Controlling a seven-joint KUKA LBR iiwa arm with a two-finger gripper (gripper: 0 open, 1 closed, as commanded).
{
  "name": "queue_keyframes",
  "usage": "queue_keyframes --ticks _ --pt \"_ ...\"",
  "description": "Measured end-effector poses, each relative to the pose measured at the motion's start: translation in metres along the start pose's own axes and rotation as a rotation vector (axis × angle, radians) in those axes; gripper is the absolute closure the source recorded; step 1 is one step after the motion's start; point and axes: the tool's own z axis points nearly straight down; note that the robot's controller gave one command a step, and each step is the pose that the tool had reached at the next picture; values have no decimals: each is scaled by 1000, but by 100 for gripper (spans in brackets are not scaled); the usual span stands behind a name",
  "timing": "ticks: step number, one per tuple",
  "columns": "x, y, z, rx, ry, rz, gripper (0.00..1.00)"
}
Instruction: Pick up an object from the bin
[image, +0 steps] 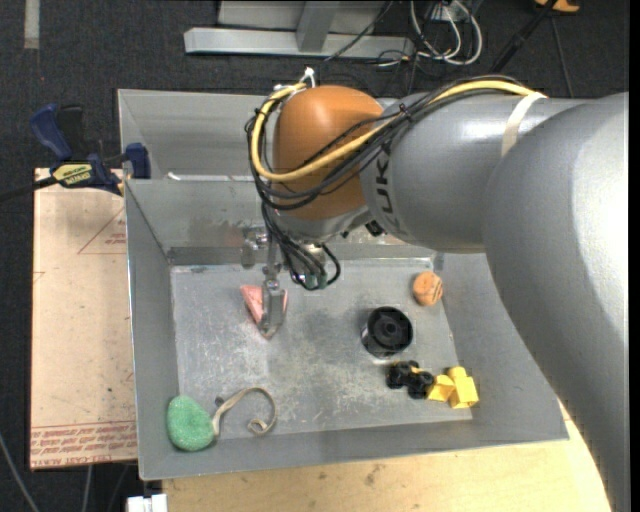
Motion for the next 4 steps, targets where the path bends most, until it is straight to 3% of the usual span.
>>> queue_keyframes --ticks 1,2,3,4 --pt "9 -12 23 5 9 36 0" --pt "1 -9 38 2 4 319 0" --pt "-17 -56 69 -2 -5 515 100" --pt "-17 -56 69 -2 -5 516 100"
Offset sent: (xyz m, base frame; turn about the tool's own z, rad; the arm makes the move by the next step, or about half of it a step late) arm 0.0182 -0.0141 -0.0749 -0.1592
